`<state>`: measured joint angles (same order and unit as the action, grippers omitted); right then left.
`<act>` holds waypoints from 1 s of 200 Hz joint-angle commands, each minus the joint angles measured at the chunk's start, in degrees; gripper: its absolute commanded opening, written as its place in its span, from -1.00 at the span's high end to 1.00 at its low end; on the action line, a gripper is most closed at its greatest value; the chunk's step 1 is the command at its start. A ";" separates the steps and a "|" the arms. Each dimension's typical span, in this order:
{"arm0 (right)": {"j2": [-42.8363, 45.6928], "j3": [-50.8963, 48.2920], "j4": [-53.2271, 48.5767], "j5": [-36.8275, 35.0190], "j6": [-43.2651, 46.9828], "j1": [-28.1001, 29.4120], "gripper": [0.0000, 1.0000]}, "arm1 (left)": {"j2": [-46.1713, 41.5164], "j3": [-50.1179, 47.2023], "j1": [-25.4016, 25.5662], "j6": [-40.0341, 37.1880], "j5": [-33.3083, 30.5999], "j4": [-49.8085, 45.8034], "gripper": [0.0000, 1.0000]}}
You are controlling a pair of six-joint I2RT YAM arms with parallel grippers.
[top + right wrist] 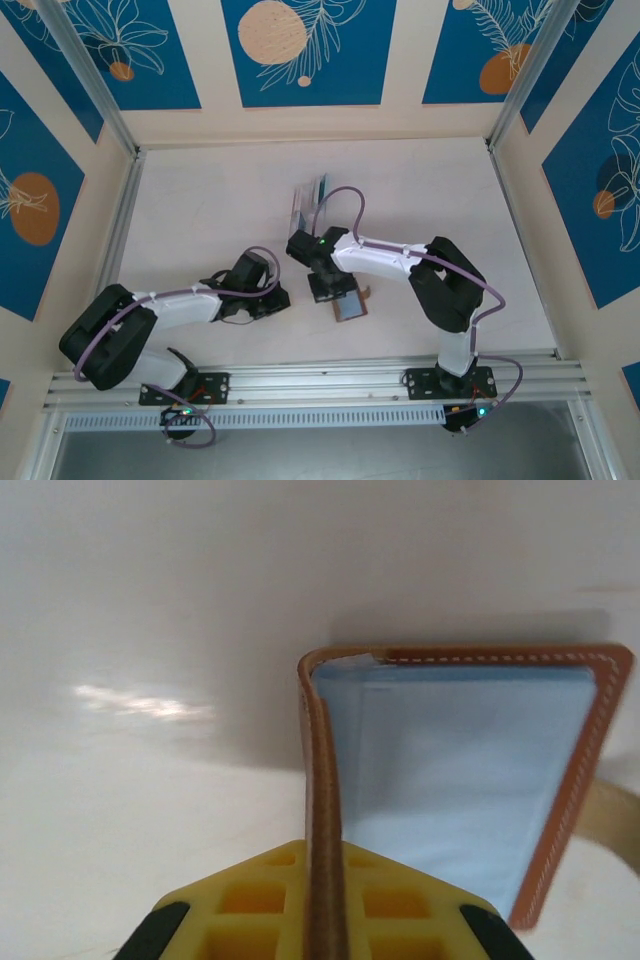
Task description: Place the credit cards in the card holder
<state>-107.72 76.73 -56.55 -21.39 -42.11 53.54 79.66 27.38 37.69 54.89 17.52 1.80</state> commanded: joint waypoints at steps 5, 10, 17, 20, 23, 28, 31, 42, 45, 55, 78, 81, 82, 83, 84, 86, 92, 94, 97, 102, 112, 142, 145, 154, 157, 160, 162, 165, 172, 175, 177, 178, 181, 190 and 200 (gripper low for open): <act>-4.30 3.83 -9.65 -11.93 -3.41 1.51 1.00 | 0.16 0.84 -0.63 -1.53 0.02 -2.41 0.81; -5.30 4.68 -10.36 -12.89 -3.65 2.09 1.00 | 0.17 0.84 -0.68 -1.44 -0.23 -2.67 0.81; -7.36 5.95 -11.39 -13.97 -4.14 2.92 1.00 | 0.02 0.92 -0.74 -1.31 -0.73 -3.42 0.81; -8.18 6.39 -11.75 -14.31 -4.20 3.29 1.00 | -0.02 1.00 -0.77 -1.23 -0.93 -3.75 0.82; -8.96 6.94 -11.98 -14.44 -4.28 3.61 0.97 | -0.08 1.09 -0.77 -1.27 -1.25 -4.34 0.82; -9.95 7.73 -12.24 -14.41 -4.33 3.99 0.90 | -0.15 1.23 -0.88 -1.19 -1.74 -5.16 0.82; -10.71 8.14 -12.29 -14.21 -4.30 4.20 0.86 | -0.22 1.19 -0.87 -1.14 -1.98 -5.56 0.82; -12.12 8.86 -11.37 -12.44 -3.68 4.76 0.73 | -0.49 1.04 -1.09 -1.03 -2.44 -6.21 0.82; -12.18 8.81 -10.67 -11.49 -3.22 4.88 0.69 | -0.61 1.02 -1.17 -0.99 -2.48 -6.39 0.82; -11.66 7.98 -7.46 -7.74 -1.32 5.18 0.53 | -0.88 0.93 -1.44 -0.98 -2.66 -7.08 0.82; -8.33 5.00 -0.62 0.87 1.44 4.98 0.19 | -1.72 0.41 -2.01 -0.97 -2.93 -7.95 0.82; -7.91 4.49 0.21 2.10 1.76 4.85 0.14 | -1.90 0.32 -2.13 -0.93 -2.96 -7.96 0.82; -7.75 4.31 0.48 2.47 1.85 4.75 0.13 | -1.89 0.32 -2.16 -0.93 -2.94 -7.96 0.82; -7.58 4.18 0.70 2.83 1.90 4.65 0.12 | -1.97 0.27 -2.21 -0.97 -2.94 -8.00 0.82; -7.46 4.02 0.99 3.23 1.96 4.56 0.11 | -1.97 0.25 -2.20 -0.95 -2.93 -8.02 0.82; -7.14 3.80 1.53 4.02 2.19 4.49 0.08 | -2.07 0.23 -2.23 -0.93 -2.93 -7.97 0.81; -6.39 2.84 2.99 6.60 2.80 4.02 0.01 | -2.24 0.12 -2.44 -0.93 -2.91 -8.13 0.81; -6.10 2.56 3.59 7.49 2.97 3.85 0.00 | -2.29 0.13 -2.49 -0.93 -2.86 -8.09 0.81; -5.73 2.14 4.35 8.75 3.19 3.58 -0.03 | -2.37 0.13 -2.55 -0.93 -2.79 -8.13 0.81; -5.07 1.30 5.70 10.93 3.56 3.02 -0.07 | -2.47 0.13 -2.61 -1.05 -2.69 -8.00 0.81; -3.80 -0.50 8.41 15.35 4.40 2.03 -0.16 | -2.55 0.30 -2.70 -1.27 -2.24 -7.87 0.80; -0.41 -5.25 15.29 25.00 5.26 -0.15 -0.39 | -2.49 1.14 -3.45 -1.66 -0.74 -7.86 0.77; -0.31 -5.53 15.59 25.44 5.20 -0.40 -0.40 | -2.53 1.23 -3.53 -1.65 -0.59 -7.90 0.77; -0.20 -6.36 16.43 26.62 5.11 -1.09 -0.42 | -2.59 1.51 -3.62 -1.80 0.02 -7.75 0.78; -0.13 -6.68 16.80 27.11 5.04 -1.34 -0.42 | -2.61 1.71 -3.64 -1.85 0.24 -7.78 0.77; -0.06 -7.09 17.25 27.69 4.90 -1.60 -0.42 | -2.61 1.91 -3.60 -2.14 0.51 -7.70 0.78; 0.01 -7.33 17.66 28.13 4.81 -1.84 -0.42 | -2.72 2.07 -3.61 -2.22 0.68 -7.69 0.77; 0.15 -7.78 18.25 28.79 4.72 -2.12 -0.42 | -2.77 2.31 -3.67 -2.32 0.92 -7.75 0.77; 0.53 -8.92 19.95 30.56 4.37 -2.88 -0.42 | -2.85 2.73 -3.66 -2.51 1.48 -7.83 0.77; 0.76 -9.43 20.69 31.54 4.15 -3.17 -0.42 | -2.86 2.95 -3.59 -2.63 1.56 -7.86 0.77; 0.87 -9.89 21.22 32.10 4.10 -3.42 -0.42 | -2.96 3.06 -3.66 -2.70 1.73 -7.91 0.78; 0.95 -10.09 21.49 32.37 4.03 -3.52 -0.42 | -3.03 3.09 -3.62 -2.73 1.77 -7.93 0.78; 1.13 -10.56 22.09 32.95 3.93 -3.81 -0.42 | -3.13 3.33 -3.55 -2.91 1.95 -8.02 0.77; 1.49 -11.65 23.53 34.44 3.49 -4.58 -0.42 | -3.48 4.02 -3.55 -3.26 2.62 -8.16 0.77; 1.72 -12.78 25.19 35.59 3.28 -5.23 -0.42 | -3.96 4.87 -3.58 -3.45 3.16 -8.61 0.78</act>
<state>-105.97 67.42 -38.54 5.04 -37.93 49.45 77.80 29.34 34.65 53.39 18.13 -5.21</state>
